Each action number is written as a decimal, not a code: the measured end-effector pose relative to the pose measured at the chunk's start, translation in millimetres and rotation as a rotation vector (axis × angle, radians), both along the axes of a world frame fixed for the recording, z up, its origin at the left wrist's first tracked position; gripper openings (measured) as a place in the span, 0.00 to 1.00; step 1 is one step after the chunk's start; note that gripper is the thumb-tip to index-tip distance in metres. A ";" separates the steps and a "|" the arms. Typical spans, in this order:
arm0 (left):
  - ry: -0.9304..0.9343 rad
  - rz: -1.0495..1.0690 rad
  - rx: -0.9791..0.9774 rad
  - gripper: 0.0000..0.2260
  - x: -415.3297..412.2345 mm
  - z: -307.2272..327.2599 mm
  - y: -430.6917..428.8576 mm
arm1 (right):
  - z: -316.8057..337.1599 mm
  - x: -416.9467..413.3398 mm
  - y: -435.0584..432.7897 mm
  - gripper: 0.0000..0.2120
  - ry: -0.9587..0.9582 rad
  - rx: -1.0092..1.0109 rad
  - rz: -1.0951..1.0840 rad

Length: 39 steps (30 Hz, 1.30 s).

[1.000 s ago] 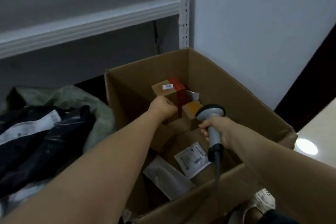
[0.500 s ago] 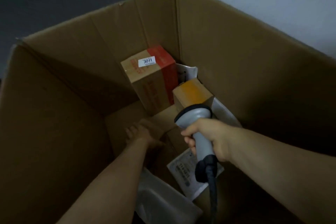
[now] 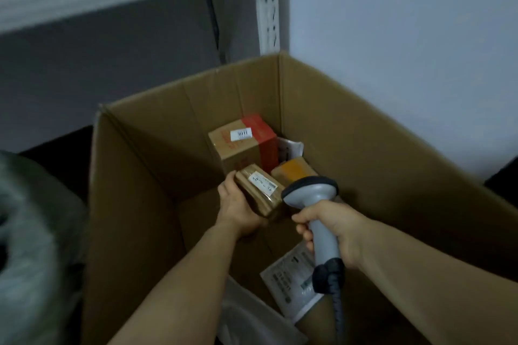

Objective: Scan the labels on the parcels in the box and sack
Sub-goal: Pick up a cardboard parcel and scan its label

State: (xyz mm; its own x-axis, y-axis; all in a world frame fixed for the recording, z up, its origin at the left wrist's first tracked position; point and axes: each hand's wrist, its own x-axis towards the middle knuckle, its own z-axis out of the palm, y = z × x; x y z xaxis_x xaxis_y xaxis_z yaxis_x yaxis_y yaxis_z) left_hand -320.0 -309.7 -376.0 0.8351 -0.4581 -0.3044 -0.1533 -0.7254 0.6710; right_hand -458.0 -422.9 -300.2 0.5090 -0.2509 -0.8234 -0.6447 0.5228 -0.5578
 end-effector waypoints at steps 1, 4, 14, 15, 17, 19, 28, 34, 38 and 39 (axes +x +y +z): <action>-0.011 -0.012 -0.034 0.58 -7.2 24.8 -0.6 | 15.2 -8.4 0.3 0.10 -0.015 -0.028 -0.020; -0.075 -0.048 -0.099 0.59 -28.1 102.4 3.9 | 67.6 -31.9 4.4 0.08 -0.088 -0.118 -0.065; -0.045 0.036 -0.407 0.50 -101.2 295.3 89.7 | 218.8 -87.3 74.6 0.21 -0.486 -0.305 -0.235; 0.046 0.075 -0.499 0.48 -106.0 303.6 103.1 | 227.3 -91.9 83.6 0.25 -0.511 -0.304 -0.231; 0.229 0.180 -0.668 0.44 -115.5 318.2 128.3 | 235.4 -97.8 98.1 0.26 -0.568 -0.280 -0.231; 0.386 0.229 -0.776 0.32 -124.8 330.2 150.7 | 240.9 -107.2 114.2 0.23 -0.615 -0.227 -0.221; 0.459 0.339 -1.048 0.09 -158.7 341.9 194.5 | 265.6 -124.1 178.4 0.16 -0.746 -0.337 -0.050; 0.500 0.396 -0.938 0.28 -165.2 356.5 200.7 | 269.4 -125.9 193.9 0.16 -0.808 -0.467 -0.020; 0.590 0.176 -0.862 0.20 -181.9 363.7 205.4 | 277.9 -121.8 198.6 0.13 -0.854 -0.380 -0.022; 0.561 0.175 -0.859 0.20 -183.3 360.9 205.8 | 279.8 -121.0 199.2 0.12 -0.874 -0.343 -0.010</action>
State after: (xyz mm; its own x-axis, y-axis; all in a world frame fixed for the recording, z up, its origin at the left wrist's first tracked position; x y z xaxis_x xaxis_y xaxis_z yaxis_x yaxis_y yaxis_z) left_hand -503.3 -103.9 -15.0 0.7498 -0.5906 -0.2983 0.4019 0.0484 0.9144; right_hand -579.1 -223.7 -20.4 0.9085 -0.4167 -0.0304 0.0793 0.2434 -0.9667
